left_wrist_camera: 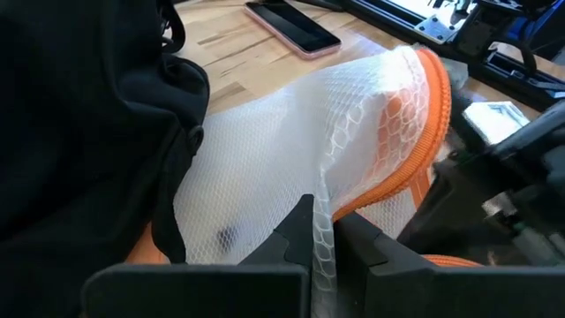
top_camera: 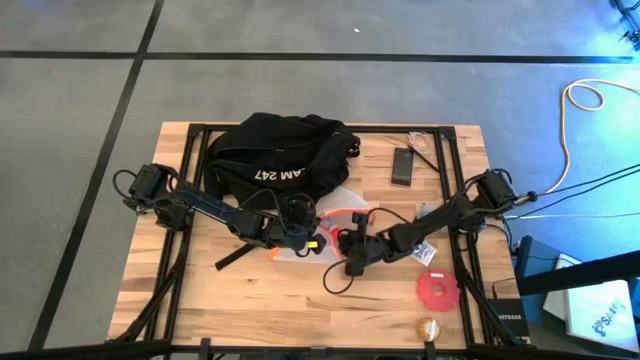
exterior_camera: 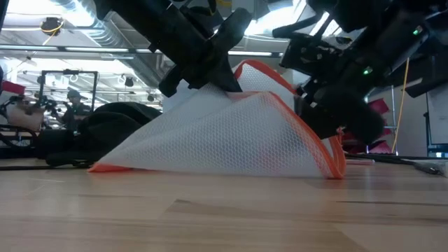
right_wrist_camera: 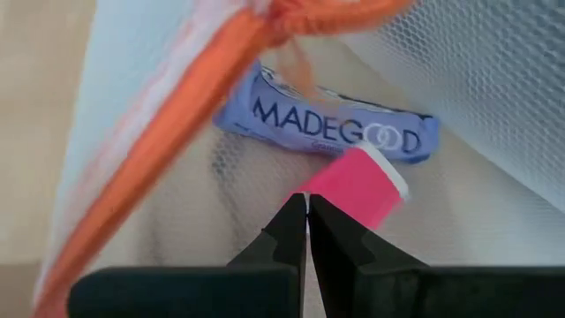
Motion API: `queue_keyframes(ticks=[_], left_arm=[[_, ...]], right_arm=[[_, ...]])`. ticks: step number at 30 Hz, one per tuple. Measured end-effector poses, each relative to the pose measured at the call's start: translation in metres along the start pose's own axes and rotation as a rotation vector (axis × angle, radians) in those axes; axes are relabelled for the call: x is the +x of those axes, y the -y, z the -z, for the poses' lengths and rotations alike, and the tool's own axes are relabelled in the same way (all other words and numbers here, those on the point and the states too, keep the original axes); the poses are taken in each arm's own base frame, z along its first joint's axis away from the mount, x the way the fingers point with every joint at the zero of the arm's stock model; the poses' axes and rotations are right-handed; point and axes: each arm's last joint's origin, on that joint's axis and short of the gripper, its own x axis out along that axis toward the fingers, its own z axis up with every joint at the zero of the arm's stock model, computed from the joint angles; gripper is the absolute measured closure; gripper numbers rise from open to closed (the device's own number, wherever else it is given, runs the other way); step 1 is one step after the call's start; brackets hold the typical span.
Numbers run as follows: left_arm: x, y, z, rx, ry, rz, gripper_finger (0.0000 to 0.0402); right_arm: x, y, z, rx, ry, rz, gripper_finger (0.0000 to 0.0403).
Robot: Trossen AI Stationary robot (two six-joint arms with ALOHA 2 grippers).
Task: Unpack backpack
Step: Put the pink charger adapter into the zipper pouch, then put the orange scented candle into the zipper pouch
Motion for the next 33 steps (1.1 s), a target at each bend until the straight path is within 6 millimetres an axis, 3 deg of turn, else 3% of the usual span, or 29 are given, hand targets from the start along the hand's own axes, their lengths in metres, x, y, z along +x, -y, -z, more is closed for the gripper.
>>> queue_keyframes(ticks=[7, 16, 22, 27, 33], left_arm=[[0.000, 0.000, 0.000, 0.002, -0.002, -0.002, 0.0402], [0.000, 0.000, 0.001, 0.005, -0.004, -0.003, 0.0402], [0.000, -0.001, 0.001, 0.006, -0.005, -0.005, 0.0402], [0.000, -0.001, 0.001, 0.006, -0.005, -0.005, 0.0402], [0.000, 0.000, 0.001, 0.005, -0.005, -0.004, 0.0402]], right_arm=[[0.009, 0.002, -0.004, -0.001, 0.048, -0.015, 0.0403], [-0.029, -0.004, -0.014, -0.079, 0.091, -0.057, 0.0403], [-0.058, 0.003, 0.000, 0.014, -0.085, -0.070, 0.0403], [-0.079, 0.010, 0.015, 0.174, -0.346, -0.226, 0.0395], [-0.101, 0.009, 0.024, 0.385, -0.582, -0.370, 0.0348]])
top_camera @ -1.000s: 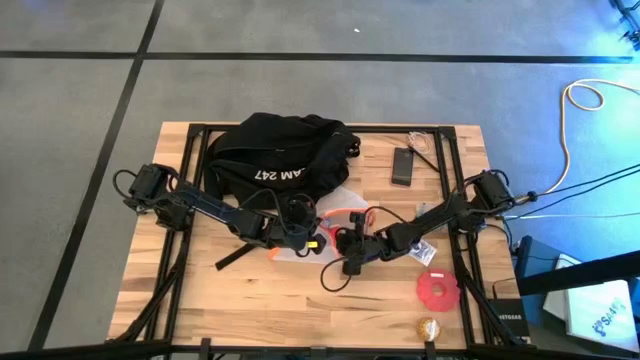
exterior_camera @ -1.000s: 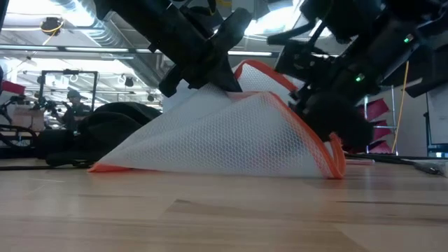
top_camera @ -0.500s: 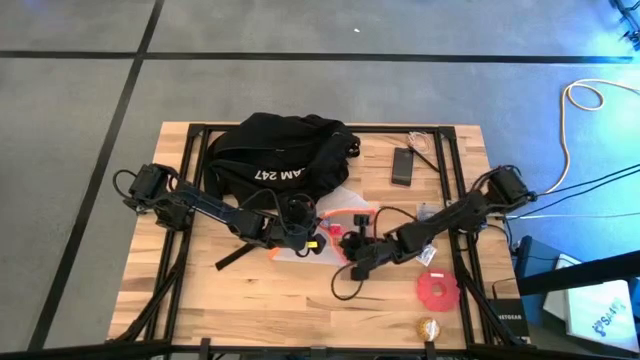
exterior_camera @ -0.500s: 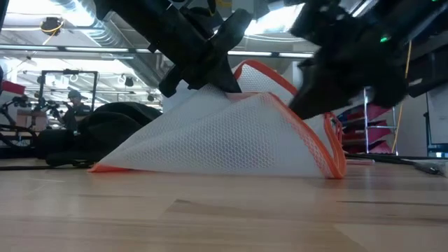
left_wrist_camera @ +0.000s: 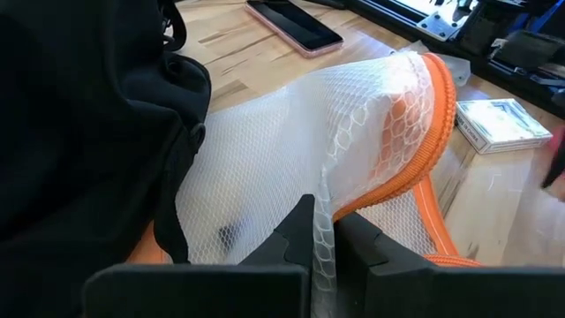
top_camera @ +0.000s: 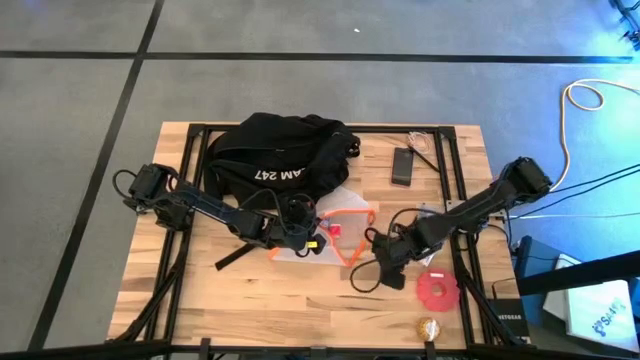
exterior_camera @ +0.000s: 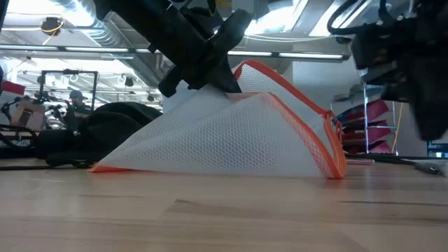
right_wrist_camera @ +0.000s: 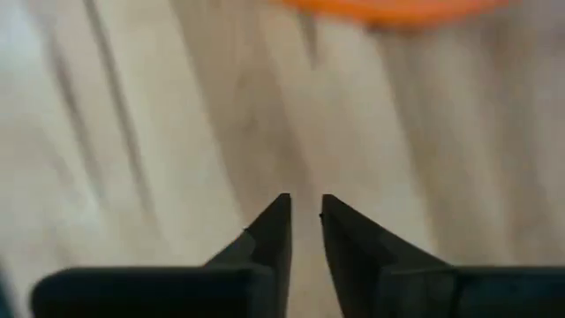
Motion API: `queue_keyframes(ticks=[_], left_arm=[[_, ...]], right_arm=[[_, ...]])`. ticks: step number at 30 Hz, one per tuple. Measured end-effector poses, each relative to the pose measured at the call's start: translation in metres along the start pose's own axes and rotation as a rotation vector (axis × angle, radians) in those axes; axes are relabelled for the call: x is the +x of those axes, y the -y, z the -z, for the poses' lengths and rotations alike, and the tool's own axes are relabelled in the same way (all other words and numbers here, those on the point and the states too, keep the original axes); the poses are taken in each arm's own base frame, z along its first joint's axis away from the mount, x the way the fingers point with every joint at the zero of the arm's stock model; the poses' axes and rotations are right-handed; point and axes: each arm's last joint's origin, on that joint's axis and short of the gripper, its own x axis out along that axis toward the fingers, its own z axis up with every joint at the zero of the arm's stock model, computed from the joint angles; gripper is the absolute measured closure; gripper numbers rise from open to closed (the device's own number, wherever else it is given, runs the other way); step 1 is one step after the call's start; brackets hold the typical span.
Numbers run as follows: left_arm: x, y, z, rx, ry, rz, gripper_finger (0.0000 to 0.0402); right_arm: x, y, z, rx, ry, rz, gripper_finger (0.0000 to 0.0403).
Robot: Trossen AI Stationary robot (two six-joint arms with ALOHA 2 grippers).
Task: Unpack backpack
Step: Put the orange scented candle into the zipper pouch
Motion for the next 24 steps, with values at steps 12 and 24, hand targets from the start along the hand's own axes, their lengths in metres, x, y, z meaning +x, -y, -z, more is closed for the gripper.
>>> queue_keyframes(ticks=[12, 24], left_arm=[[0.000, 0.000, 0.000, 0.008, 0.000, -0.002, 0.0402], [0.000, 0.000, 0.000, 0.018, -0.001, -0.001, 0.0402]], right_arm=[[-0.007, -0.044, 0.047, 0.246, -0.428, -0.220, 0.0164], [-0.013, -0.061, 0.072, 0.533, -0.656, -0.166, 0.0077]])
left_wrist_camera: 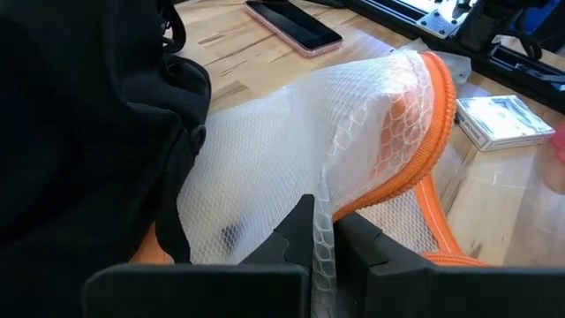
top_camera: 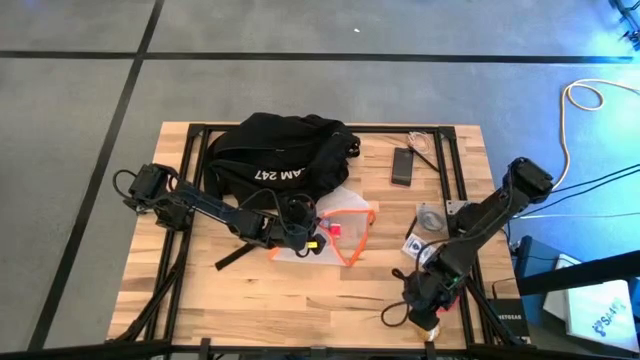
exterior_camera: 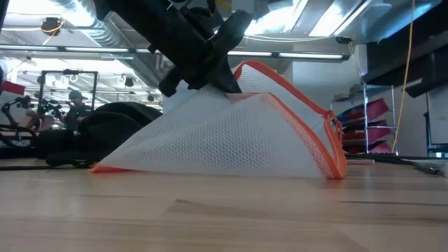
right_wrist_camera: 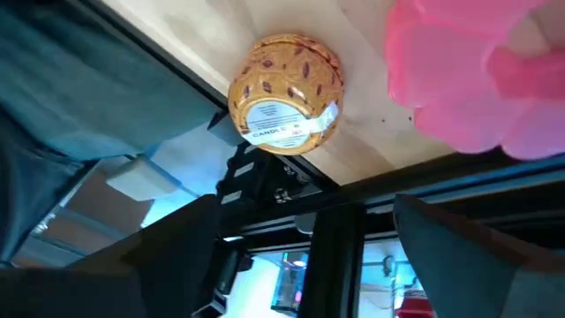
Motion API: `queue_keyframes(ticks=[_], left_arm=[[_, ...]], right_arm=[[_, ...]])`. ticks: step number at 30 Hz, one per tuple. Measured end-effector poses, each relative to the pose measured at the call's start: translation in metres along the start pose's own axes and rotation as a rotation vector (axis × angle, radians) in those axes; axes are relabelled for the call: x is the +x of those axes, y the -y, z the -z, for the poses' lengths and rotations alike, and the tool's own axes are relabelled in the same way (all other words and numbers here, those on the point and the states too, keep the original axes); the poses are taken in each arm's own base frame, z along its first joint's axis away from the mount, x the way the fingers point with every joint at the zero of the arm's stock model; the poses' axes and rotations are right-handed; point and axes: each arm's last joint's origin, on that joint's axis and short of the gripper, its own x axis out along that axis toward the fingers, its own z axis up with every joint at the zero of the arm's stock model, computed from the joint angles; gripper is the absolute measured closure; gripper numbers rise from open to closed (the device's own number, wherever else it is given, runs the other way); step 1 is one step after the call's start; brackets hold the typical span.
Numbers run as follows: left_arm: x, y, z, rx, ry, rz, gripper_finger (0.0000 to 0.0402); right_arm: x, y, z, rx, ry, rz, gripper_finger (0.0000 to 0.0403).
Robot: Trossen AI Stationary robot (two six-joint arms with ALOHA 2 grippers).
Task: Unpack backpack
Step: Put the orange scented candle into the zipper pouch
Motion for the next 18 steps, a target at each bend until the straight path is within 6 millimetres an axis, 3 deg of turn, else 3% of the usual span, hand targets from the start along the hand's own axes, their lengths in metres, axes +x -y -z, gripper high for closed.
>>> queue_keyframes(ticks=[8, 18], left_arm=[[0.000, 0.000, 0.000, 0.010, 0.000, 0.000, 0.0402], [0.000, 0.000, 0.000, 0.006, 0.000, 0.000, 0.0402]], right_arm=[[0.000, -0.006, -0.002, 0.071, 0.079, -0.063, 0.0077], [0.028, -0.005, -0.014, 0.092, 0.027, -0.024, 0.0077]])
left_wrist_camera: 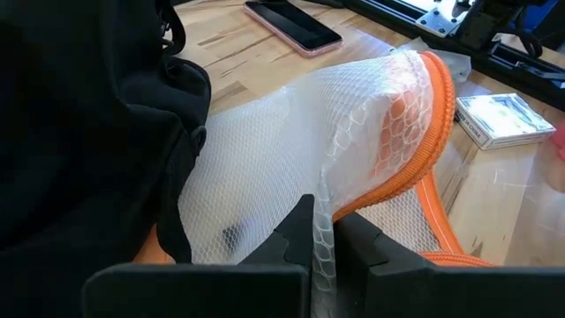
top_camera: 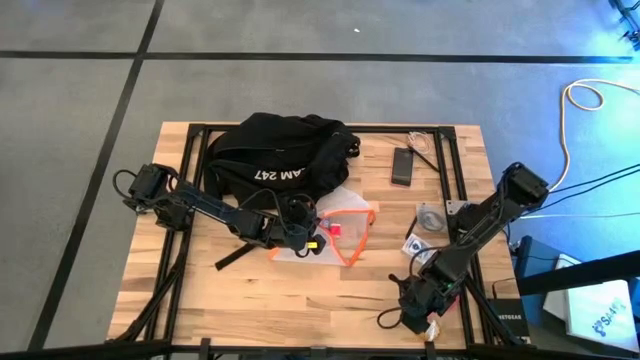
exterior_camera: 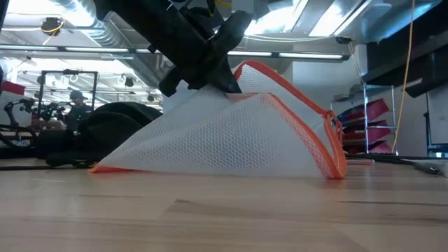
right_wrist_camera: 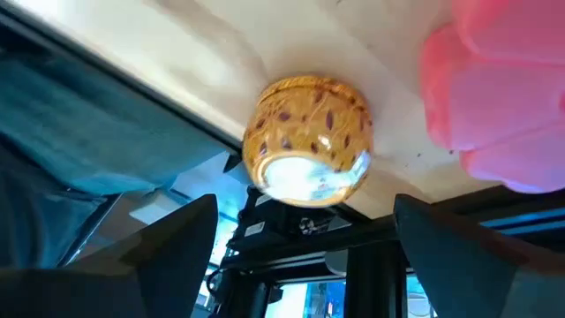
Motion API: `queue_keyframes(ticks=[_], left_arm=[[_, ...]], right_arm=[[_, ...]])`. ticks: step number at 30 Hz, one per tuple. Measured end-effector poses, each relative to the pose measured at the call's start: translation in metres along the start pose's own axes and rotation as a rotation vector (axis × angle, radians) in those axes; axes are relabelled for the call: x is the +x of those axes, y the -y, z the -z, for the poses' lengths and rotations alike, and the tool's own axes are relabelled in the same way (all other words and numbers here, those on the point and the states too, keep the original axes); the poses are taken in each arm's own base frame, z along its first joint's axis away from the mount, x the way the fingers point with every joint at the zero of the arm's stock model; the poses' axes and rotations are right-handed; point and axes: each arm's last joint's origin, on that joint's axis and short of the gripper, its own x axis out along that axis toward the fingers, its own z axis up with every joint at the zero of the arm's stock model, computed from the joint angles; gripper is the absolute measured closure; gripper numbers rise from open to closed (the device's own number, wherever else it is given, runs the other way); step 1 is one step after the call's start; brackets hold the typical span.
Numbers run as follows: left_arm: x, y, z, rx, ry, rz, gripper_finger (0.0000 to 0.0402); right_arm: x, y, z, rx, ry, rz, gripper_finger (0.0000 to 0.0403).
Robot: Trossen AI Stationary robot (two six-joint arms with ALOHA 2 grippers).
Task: Unpack backpack
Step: Put the orange scented candle into the zipper pouch
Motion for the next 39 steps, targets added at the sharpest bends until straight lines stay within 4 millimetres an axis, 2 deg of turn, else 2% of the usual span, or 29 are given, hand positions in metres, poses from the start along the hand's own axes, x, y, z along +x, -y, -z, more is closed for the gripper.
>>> queue_keyframes(ticks=[10, 17, 31, 35, 39], left_arm=[[0.000, 0.000, 0.000, 0.000, 0.000, 0.000, 0.0402], [0.000, 0.000, 0.000, 0.002, 0.000, 0.000, 0.0402], [0.000, 0.000, 0.000, 0.003, 0.000, 0.001, 0.0402], [0.000, 0.000, 0.000, 0.003, 0.000, 0.000, 0.0402], [0.000, 0.000, 0.000, 0.003, 0.000, 0.000, 0.0402]], right_arm=[[0.020, 0.002, -0.009, 0.015, -0.046, 0.085, 0.0077], [0.031, -0.008, -0.014, -0.029, -0.073, 0.028, 0.0077], [0.041, -0.008, -0.021, -0.018, -0.064, 0.049, 0.0077], [0.041, -0.008, -0.021, -0.024, -0.067, 0.050, 0.0091], [0.041, -0.008, -0.021, -0.025, -0.071, 0.052, 0.0123]])
